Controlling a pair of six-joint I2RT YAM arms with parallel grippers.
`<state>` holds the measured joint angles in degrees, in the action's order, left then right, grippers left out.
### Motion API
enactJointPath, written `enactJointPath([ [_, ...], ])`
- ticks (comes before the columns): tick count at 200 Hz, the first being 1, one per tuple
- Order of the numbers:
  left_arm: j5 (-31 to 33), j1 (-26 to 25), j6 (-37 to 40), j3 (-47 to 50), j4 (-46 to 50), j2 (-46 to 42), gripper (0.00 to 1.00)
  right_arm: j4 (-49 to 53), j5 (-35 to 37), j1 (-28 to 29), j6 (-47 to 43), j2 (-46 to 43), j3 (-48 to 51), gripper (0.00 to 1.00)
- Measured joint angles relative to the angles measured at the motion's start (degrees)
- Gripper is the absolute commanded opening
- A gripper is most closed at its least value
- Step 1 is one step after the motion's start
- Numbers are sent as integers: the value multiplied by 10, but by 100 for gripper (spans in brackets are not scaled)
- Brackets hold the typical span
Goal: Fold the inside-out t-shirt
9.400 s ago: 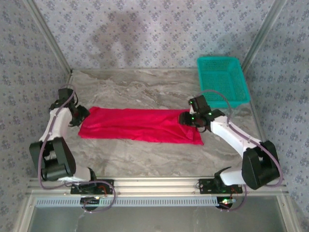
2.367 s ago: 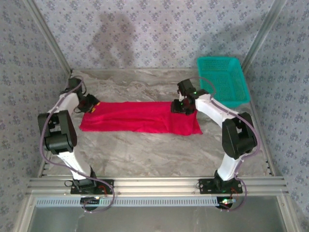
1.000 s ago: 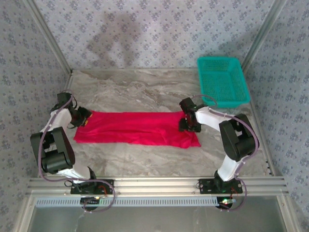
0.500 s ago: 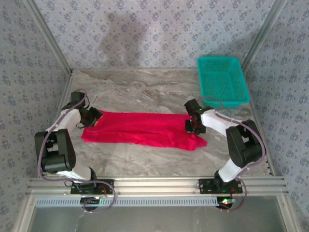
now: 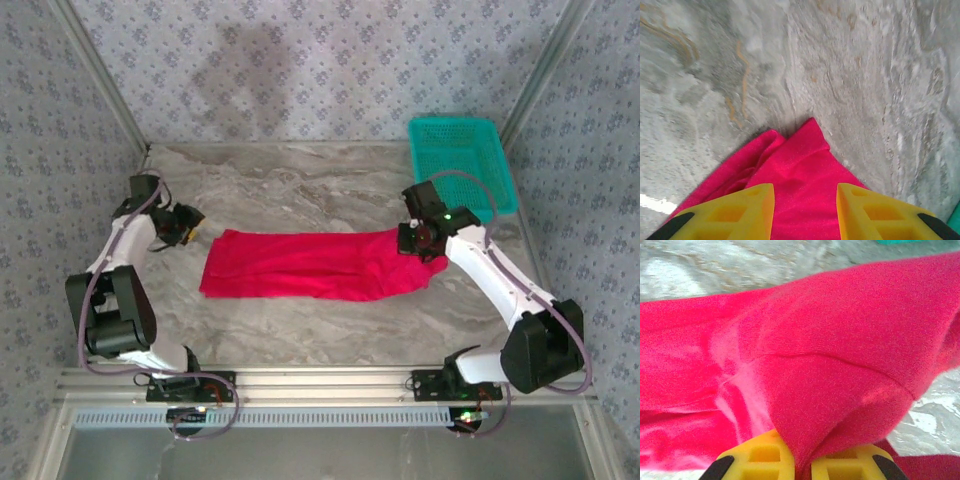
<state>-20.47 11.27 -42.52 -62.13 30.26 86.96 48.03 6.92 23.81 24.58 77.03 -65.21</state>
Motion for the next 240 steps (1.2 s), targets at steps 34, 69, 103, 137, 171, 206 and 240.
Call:
enactJointPath([
  [34, -32, 48, 0, 0, 1, -19, 37, 20, 14, 109, 30, 40, -103, 4],
  [69, -61, 75, -1, 0, 1, -22, 37, 19, 23, 209, 48, 127, -214, 4],
  [103, -83, 94, -1, 0, 0, -22, 37, 21, 25, 277, 46, 250, -338, 4],
  [137, -94, 105, 0, 3, 0, -23, 38, 35, 16, 315, 33, 363, -454, 4],
  [171, -104, 108, -1, 8, 0, -27, 37, 56, -6, 334, 14, 452, -553, 6],
  [206, -109, 113, 0, 13, 0, -29, 37, 81, -39, 346, 0, 531, -653, 31],
  [240, -111, 119, -1, 17, 0, -29, 38, 132, -81, 352, -3, 612, -793, 56],
])
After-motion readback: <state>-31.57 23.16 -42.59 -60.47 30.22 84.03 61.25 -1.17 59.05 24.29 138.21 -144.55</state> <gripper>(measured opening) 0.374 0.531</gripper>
